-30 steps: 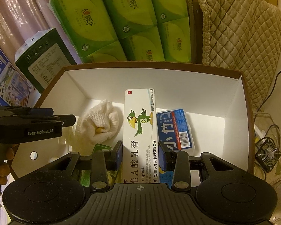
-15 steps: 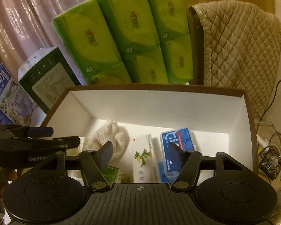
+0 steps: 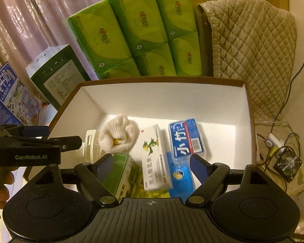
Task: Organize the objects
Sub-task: 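Open the left tool to drop the clip while the right tool releases the ointment box, then move both tools back from the box toward the red candy and scrunchie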
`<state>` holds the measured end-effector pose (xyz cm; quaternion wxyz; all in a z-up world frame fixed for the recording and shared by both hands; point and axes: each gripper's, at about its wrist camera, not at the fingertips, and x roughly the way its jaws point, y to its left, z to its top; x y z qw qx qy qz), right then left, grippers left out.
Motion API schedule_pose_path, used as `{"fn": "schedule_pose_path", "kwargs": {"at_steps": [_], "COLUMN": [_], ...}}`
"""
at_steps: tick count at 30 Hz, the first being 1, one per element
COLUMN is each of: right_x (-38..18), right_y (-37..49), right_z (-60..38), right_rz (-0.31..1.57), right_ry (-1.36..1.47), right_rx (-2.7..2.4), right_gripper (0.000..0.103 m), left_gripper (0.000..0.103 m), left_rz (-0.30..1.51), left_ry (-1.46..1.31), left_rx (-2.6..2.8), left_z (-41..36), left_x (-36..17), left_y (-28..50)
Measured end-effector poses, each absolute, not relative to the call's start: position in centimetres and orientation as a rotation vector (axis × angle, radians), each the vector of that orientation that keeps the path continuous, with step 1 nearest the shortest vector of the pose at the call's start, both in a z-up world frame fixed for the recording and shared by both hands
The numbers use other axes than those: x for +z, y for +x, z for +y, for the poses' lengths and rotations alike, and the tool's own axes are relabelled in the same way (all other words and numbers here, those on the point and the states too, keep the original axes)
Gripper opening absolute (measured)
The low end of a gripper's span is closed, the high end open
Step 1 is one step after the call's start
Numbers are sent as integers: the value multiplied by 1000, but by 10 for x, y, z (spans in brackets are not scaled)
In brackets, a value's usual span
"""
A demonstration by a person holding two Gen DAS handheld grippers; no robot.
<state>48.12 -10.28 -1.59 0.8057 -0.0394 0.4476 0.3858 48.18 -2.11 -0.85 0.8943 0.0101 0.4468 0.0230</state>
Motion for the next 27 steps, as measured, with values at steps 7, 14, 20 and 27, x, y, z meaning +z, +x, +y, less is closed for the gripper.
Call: {"fn": "schedule_pose_path", "kwargs": {"at_steps": [7, 14, 20, 27], "right_x": [-6, 6, 19, 29], "right_y": [466, 447, 426, 399], "right_z": [-122, -136, -150, -163], "right_rz": [972, 966, 948, 935], "right_ry": [-50, -38, -27, -30], "right_rx": [803, 795, 802, 810], "right_gripper": [81, 81, 81, 81], "left_gripper": [87, 88, 89, 91], "left_rz": [921, 911, 902, 884], "left_ry": [3, -7, -17, -39], "left_rx": [41, 39, 42, 59], "left_z": [-23, -29, -36, -38], "left_x": [4, 19, 30, 43], "left_y": [455, 428, 399, 363]}}
